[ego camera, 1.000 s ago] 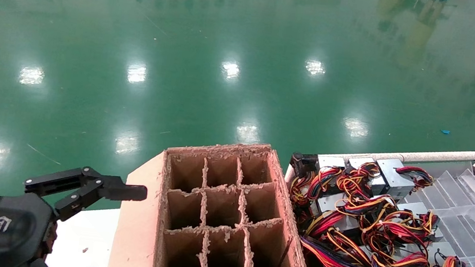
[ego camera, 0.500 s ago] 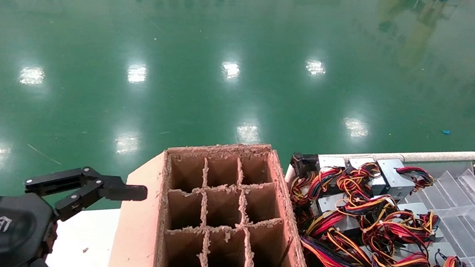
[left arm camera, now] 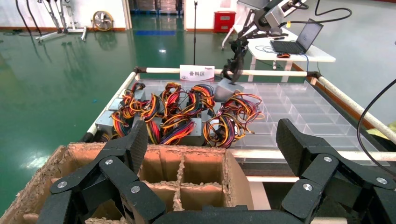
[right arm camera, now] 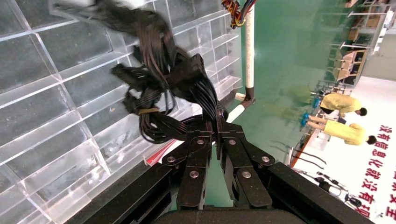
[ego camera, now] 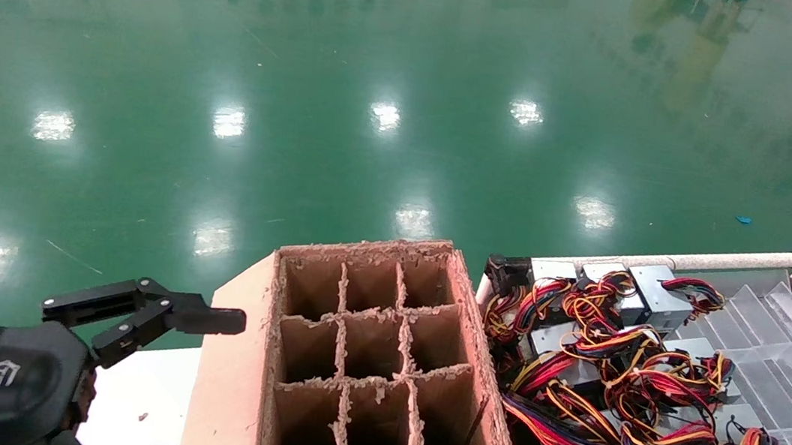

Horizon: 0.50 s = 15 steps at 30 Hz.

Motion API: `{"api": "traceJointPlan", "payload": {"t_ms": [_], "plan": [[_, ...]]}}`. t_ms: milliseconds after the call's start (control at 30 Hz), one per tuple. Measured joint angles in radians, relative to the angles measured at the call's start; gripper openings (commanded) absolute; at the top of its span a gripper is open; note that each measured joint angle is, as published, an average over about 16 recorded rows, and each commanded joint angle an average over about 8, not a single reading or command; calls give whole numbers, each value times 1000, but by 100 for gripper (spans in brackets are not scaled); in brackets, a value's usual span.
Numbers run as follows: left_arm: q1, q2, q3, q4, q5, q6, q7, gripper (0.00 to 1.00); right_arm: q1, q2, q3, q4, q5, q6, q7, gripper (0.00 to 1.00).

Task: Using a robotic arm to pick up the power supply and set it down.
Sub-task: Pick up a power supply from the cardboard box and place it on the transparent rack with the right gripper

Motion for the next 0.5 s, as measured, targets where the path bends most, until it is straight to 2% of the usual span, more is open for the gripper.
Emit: {"api": "traceJointPlan", "payload": {"t_ms": [500], "plan": [[0,0,0,0,0,0,0,100,-12,52,25,0,-10,-48,-1,0]]}}
